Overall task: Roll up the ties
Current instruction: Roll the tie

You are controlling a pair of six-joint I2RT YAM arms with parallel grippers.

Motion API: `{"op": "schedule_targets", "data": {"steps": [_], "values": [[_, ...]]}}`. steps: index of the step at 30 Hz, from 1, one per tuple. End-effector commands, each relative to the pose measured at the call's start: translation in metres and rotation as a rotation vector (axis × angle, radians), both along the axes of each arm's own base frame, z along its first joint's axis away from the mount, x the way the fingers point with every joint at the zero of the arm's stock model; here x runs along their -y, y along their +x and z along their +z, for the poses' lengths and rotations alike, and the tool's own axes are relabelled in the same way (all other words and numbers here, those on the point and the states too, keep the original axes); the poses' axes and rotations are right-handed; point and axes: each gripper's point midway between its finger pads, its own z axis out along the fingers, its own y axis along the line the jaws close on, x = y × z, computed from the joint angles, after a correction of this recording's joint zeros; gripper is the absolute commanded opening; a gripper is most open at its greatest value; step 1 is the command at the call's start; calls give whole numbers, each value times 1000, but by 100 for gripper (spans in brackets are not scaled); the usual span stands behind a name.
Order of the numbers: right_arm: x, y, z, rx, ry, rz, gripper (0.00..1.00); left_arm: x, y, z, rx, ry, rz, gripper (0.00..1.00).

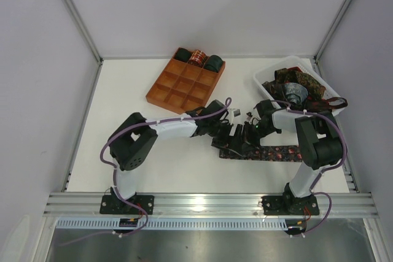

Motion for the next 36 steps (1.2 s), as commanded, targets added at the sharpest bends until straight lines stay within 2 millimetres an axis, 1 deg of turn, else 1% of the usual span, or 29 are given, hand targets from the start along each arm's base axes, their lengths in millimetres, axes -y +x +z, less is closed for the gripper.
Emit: {"op": "schedule_targets", "data": {"steps": [1,2,4,5,6,7,8,10,12,13,15,16,17,19,23,26,28,29,31,32,33,34,35,36], "values": [[10,8,-19,37,-83,-1,0,-18,17,29,107,-17,29,89],[11,8,-20,33,-93,2,0,-29,18,33,111,-18,45,89],[13,8,-21,39,-102,9,0,-40,18,34,120,-15,56,89],[13,7,-21,38,-101,11,0,-48,15,26,110,-1,68,89],[13,6,-21,37,-98,13,0,-53,18,28,104,-14,78,88],[13,6,-22,38,-102,14,0,-57,17,24,95,-13,80,88],[13,4,-24,32,-102,16,0,-62,17,16,81,0,90,87],[12,3,-24,33,-93,20,0,-61,12,4,36,1,77,86],[12,2,-24,32,-97,22,0,-56,12,-3,-6,-13,95,83],[12,2,-24,35,-96,24,0,-55,11,-11,-38,-7,103,82],[11,1,-24,33,-94,27,0,-49,15,-13,-69,-29,148,80],[12,1,-24,33,-95,27,0,-48,15,-18,-84,-30,166,80],[11,1,-24,36,-92,30,0,-44,19,-16,-83,-50,180,80],[11,1,-22,40,-92,28,0,-42,21,-20,-116,-39,207,79],[10,1,-21,49,-89,36,0,-43,22,-33,-146,-2,242,80],[9,-2,-21,51,-101,48,0,-42,20,-39,-151,20,233,72],[7,-3,-20,55,-102,53,0,-43,18,-45,-156,42,230,63],[6,-2,-19,58,-100,56,0,-44,17,-46,-151,48,233,52],[2,-3,-18,58,-98,62,0,-48,15,-48,-149,54,238,34],[1,-3,-17,62,-97,66,0,-51,16,-49,-141,63,241,15],[-1,-2,-16,67,-96,68,0,-53,17,-44,-121,60,243,6],[-4,-1,-14,70,-94,67,0,-60,15,-45,-123,78,244,1],[-8,-2,-13,73,-94,80,0,-67,18,-43,-103,91,247,1],[-12,2,-10,85,-89,85,0,-72,22,-36,-66,99,260,0]]}}
